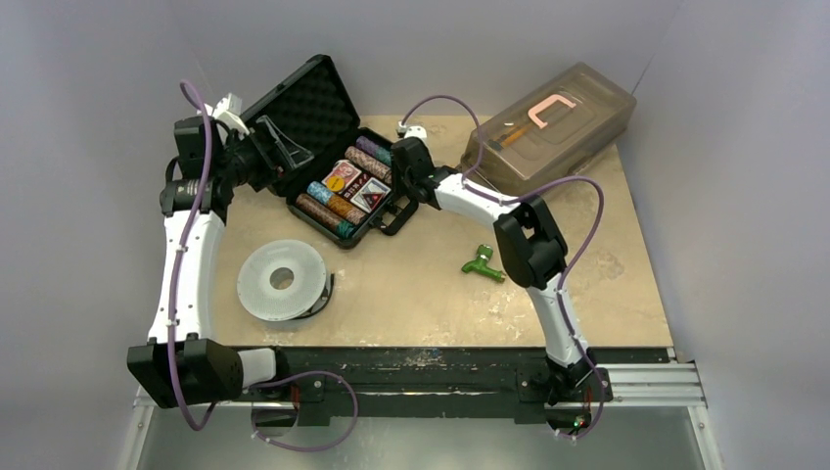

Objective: Pack up texas hold em set

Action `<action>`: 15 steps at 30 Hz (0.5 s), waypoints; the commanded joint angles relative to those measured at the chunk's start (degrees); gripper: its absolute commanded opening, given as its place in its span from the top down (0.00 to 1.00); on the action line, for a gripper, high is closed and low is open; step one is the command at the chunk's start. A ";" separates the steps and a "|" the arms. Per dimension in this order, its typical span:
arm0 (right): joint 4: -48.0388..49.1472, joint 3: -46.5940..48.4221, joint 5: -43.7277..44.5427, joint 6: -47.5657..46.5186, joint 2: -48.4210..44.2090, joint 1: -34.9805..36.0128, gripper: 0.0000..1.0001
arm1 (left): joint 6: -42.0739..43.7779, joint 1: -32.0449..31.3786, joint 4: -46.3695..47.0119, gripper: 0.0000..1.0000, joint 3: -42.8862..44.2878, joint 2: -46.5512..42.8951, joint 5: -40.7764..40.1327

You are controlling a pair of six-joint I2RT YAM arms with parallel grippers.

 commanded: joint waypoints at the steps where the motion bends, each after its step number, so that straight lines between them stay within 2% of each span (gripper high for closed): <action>1: 3.75 4.92 -0.80 -1.98 0.35 0.20 0.64 | 1.90 -1.48 2.01 0.21 -1.61 -2.84 2.18; 9: 3.12 10.45 -0.71 -2.49 4.19 -0.36 0.59 | 2.68 -3.39 2.01 0.21 -4.28 -4.88 2.05; 13: 2.71 13.51 -2.47 -2.44 6.58 -0.65 0.60 | 3.50 -3.35 1.37 0.21 -4.66 -5.35 1.19; 15: 2.34 15.23 -2.88 -2.44 7.78 -0.64 0.65 | 3.74 -3.35 1.27 0.21 -4.63 -5.40 1.45</action>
